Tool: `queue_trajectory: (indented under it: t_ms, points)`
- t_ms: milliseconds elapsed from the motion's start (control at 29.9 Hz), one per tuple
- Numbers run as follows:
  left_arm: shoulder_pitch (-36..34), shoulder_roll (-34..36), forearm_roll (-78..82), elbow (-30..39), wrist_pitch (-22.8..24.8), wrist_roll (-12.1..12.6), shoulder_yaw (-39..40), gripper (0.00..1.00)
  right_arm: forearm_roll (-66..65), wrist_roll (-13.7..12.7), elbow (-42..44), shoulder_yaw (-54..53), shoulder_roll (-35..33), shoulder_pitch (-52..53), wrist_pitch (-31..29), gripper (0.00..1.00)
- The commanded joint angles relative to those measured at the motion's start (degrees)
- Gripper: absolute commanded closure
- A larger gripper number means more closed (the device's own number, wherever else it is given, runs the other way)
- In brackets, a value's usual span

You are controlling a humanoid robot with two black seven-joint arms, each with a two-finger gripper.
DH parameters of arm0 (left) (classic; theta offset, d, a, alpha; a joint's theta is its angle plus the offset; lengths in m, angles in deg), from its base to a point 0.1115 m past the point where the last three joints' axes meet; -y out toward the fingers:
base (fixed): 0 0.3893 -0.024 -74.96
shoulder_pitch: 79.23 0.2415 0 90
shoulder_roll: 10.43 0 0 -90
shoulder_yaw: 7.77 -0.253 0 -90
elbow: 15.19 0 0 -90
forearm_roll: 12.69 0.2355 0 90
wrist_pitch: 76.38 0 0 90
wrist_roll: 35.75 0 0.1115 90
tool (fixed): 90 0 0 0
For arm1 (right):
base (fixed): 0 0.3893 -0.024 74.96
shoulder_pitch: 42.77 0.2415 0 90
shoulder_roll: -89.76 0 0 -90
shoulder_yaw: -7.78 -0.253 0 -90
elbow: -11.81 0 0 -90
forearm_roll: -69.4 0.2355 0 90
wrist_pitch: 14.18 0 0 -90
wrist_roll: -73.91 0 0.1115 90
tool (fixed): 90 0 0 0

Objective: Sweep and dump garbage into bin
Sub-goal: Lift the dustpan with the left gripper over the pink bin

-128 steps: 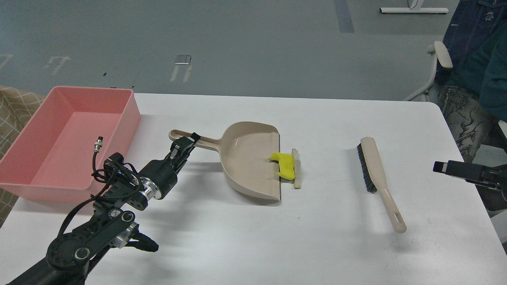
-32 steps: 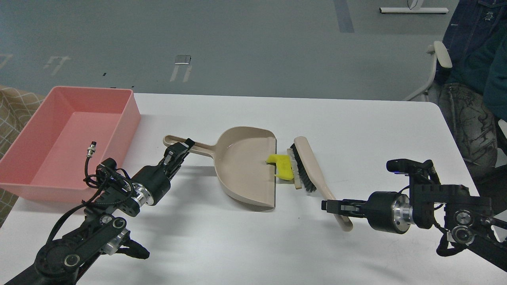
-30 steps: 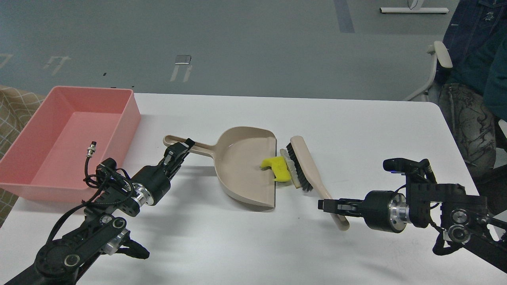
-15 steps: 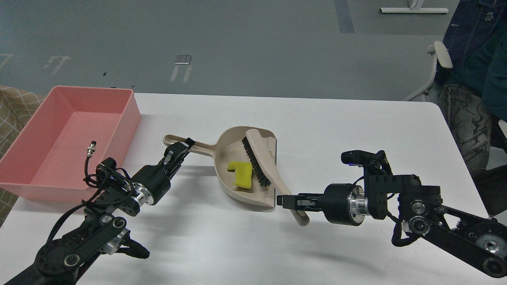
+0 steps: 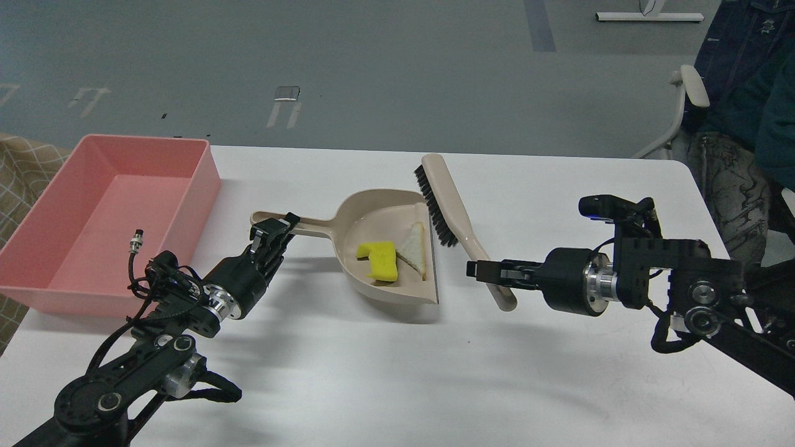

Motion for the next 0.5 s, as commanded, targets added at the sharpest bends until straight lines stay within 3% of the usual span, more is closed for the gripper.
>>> queue_trajectory:
  t_ms: [0,267,468]
  points:
    - [-0.26,0.09,-2.80,0.05,0.00,-0.83,0.33,1.00,0.85,0.09,-0.07,-2.07,-5.54,-0.85,0.00,1.00]
    - [-0.17,0.27,-5.63,0.14,0.00,-0.92,4.72,1.00,5.06,0.79,-0.07,-5.78,-14.69,-4.28,0.00,1.00]
    - [-0.17,1.67,-6.76,2.85,0.88,-0.04,9.99,1.00,5.16,1.40,-0.16,-5.86,-15.41,-9.11,0.00,1.00]
